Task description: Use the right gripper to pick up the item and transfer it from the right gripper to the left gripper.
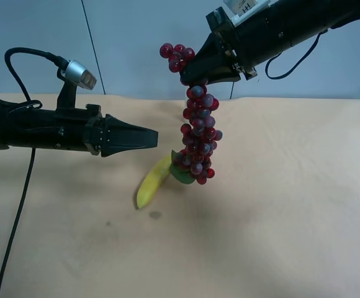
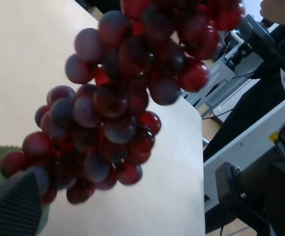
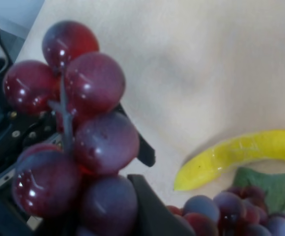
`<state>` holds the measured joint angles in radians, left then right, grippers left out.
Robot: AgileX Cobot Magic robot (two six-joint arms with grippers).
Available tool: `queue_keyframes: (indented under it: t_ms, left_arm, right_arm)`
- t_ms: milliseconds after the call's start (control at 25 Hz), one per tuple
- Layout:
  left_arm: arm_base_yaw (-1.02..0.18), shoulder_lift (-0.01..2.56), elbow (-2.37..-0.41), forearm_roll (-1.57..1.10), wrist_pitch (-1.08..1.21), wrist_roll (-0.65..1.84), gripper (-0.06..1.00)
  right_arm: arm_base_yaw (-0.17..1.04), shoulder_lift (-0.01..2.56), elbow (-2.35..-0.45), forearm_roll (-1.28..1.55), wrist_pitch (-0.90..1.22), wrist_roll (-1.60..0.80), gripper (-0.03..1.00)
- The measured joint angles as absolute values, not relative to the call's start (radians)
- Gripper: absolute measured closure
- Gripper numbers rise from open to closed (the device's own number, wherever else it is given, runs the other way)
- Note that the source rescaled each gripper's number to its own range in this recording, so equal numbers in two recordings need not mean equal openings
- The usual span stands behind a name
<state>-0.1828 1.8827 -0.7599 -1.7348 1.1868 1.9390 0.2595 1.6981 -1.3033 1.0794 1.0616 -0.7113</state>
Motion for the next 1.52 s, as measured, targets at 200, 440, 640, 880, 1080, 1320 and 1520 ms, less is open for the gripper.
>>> queue_keyframes:
  t_ms: [200, 440, 640, 880, 1080, 1320, 1520]
  left_arm:
    - [-0.243, 1.931, -0.813, -1.736, 1.163, 1.922, 0.04]
    - [-0.334, 1.999, -0.928, -1.735, 1.110, 1.874, 0.04]
    - [-0.351, 2.017, -0.987, -1.733, 1.092, 1.854, 0.04]
    - [-0.351, 2.018, -1.043, -1.734, 1.110, 1.836, 0.04]
    - [-0.351, 2.018, -1.049, -1.734, 1.117, 1.829, 0.04]
    - [-0.351, 2.018, -1.063, -1.734, 1.117, 1.829, 0.04]
    - [-0.351, 2.018, -1.071, -1.734, 1.102, 1.828, 0.04]
  right_arm:
    - [0.259, 1.698, -1.303, 1.080, 1.062, -0.712, 0.96]
    - [0.259, 1.698, -1.303, 1.084, 1.060, -0.712, 0.96]
    - [0.259, 1.698, -1.303, 1.088, 1.060, -0.712, 0.96]
    - [0.259, 1.698, -1.303, 1.088, 1.045, -0.713, 0.96]
    - [0.259, 1.698, -1.303, 1.088, 1.013, -0.714, 0.96]
    - [0.259, 1.698, -1.303, 1.116, 0.982, -0.714, 0.96]
    - [0.259, 1.698, -1.303, 1.133, 0.979, -0.714, 0.96]
